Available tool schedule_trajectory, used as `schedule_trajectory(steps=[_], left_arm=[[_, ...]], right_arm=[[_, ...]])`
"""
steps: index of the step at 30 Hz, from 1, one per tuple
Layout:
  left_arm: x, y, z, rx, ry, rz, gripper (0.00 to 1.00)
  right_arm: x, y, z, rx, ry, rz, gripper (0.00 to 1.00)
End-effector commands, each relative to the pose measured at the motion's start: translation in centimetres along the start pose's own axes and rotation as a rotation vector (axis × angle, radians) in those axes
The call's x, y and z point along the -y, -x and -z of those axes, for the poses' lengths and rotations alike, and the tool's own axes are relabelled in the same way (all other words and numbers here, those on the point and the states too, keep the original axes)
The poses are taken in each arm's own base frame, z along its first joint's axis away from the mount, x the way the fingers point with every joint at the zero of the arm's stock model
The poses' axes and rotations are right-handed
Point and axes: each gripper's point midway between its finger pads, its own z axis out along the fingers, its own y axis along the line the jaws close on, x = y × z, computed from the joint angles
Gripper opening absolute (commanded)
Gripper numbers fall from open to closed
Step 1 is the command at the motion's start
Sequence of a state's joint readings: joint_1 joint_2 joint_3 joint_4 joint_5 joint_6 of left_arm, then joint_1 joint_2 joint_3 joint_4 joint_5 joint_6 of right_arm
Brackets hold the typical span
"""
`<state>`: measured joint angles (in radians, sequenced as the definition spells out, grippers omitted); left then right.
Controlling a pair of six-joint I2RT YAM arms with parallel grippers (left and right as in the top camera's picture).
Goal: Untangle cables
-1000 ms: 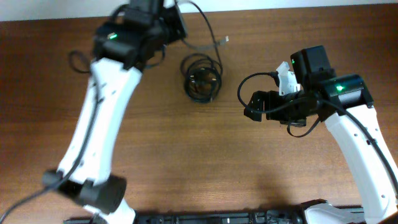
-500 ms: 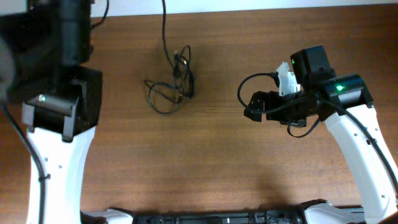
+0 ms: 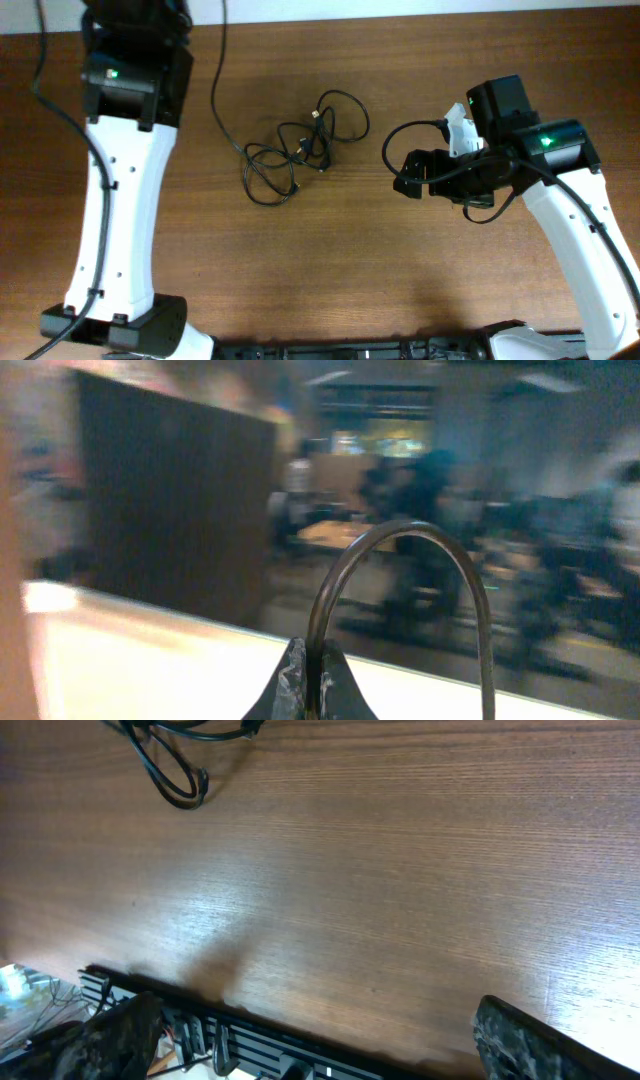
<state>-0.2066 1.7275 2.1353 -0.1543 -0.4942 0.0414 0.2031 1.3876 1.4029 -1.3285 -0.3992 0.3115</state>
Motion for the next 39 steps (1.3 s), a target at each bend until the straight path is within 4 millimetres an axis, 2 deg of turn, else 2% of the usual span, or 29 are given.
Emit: schedule_trajectory(steps=[1,2,3,6,8,9,10,11,12,13,16,17,20,21,23,26,28,29,32,33,36,39], left_arm=[[-10.3,0.6,-0.8,-0.010,0.296,-0.061,0.00],[-13.1,-0.5,-1.4,-0.045,0.355,-0.092,0.00],[-16.1,-2.6,-2.0,-0.108,0.414,-0.100,0.00],[-20.7,-9.3,-3.3,-0.282,0.478,-0.062,0.00],[-23.9,-14.3,-4.7,-0.378,0.542,-0.097,0.00],[-25.8,-17.5,-5.3,-0.443,0.577,-0.112,0.00],[-26.9,-20.9,-5.7,-0.517,0.589,-0.124,0.04],[-26.9,-25.1,-6.3,-0.609,0.537,-0.120,0.73],[-26.5,-27.7,-6.4,-0.676,0.493,-0.114,0.99],[-26.2,-31.7,-5.9,-0.780,0.467,-0.105,0.99],[-26.6,-37.4,-3.5,-0.941,0.527,-0.042,0.99],[-26.2,-38.2,-3.0,-0.984,0.505,-0.034,0.99],[-21.1,-41.8,1.3,-1.259,0.252,0.133,0.99],[-18.2,-42.8,3.7,-1.385,0.133,0.238,0.99],[-14.2,-43.8,7.5,-1.566,0.012,0.354,1.00],[-11.4,-45.7,13.1,-1.804,0.035,0.252,0.96],[-9.1,-47.0,16.7,-1.948,0.012,0.197,0.99],[-7.6,-47.7,18.0,-1.983,-0.098,0.105,0.96],[-4.9,-48.1,19.5,-1.992,-0.315,-0.056,0.94],[-4.8,-47.0,19.9,-2.005,-0.341,-0.074,0.96],[-4.4,-40.6,18.7,-1.882,-0.393,0.045,0.95],[-4.1,-35.1,19.9,-1.808,-0.419,0.030,0.95]], right_arm=[[-0.1,0.1,0.1,0.008,-0.008,0.013,0.97],[-0.1,0.1,0.1,0.008,-0.008,0.013,0.97],[-0.1,0.1,0.1,0.008,-0.008,0.013,0.97],[-0.1,0.3,0.1,0.013,-0.007,0.015,0.98],[-0.1,0.2,0.1,0.010,-0.008,0.014,0.97],[-0.1,0.2,0.1,0.011,-0.008,0.014,0.98],[-0.1,0.3,0.1,0.012,-0.010,0.014,0.97],[0.0,0.3,0.1,0.016,-0.014,0.015,0.97],[0.0,0.4,0.1,0.018,-0.013,0.016,0.98],[-0.1,0.4,0.1,0.020,-0.012,0.016,0.98],[0.0,0.3,0.1,0.016,-0.013,0.015,0.97],[0.0,0.3,0.1,0.016,-0.013,0.015,0.97],[0.0,0.4,0.1,0.017,-0.013,0.015,0.97],[0.0,0.4,0.1,0.017,-0.013,0.016,0.98],[-0.1,0.6,0.1,0.026,-0.010,0.020,0.97],[-0.1,0.7,0.1,0.031,-0.009,0.021,0.98],[-0.1,0.7,0.1,0.030,-0.009,0.021,0.98],[-0.1,0.7,0.1,0.030,-0.010,0.021,0.97],[-0.1,0.7,0.0,0.025,-0.011,0.019,0.98],[-0.1,0.7,-0.1,0.022,-0.011,0.018,0.98],[-0.1,0.8,-0.1,0.025,-0.010,0.020,0.98],[-0.1,0.8,-0.1,0.025,-0.010,0.019,0.97]])
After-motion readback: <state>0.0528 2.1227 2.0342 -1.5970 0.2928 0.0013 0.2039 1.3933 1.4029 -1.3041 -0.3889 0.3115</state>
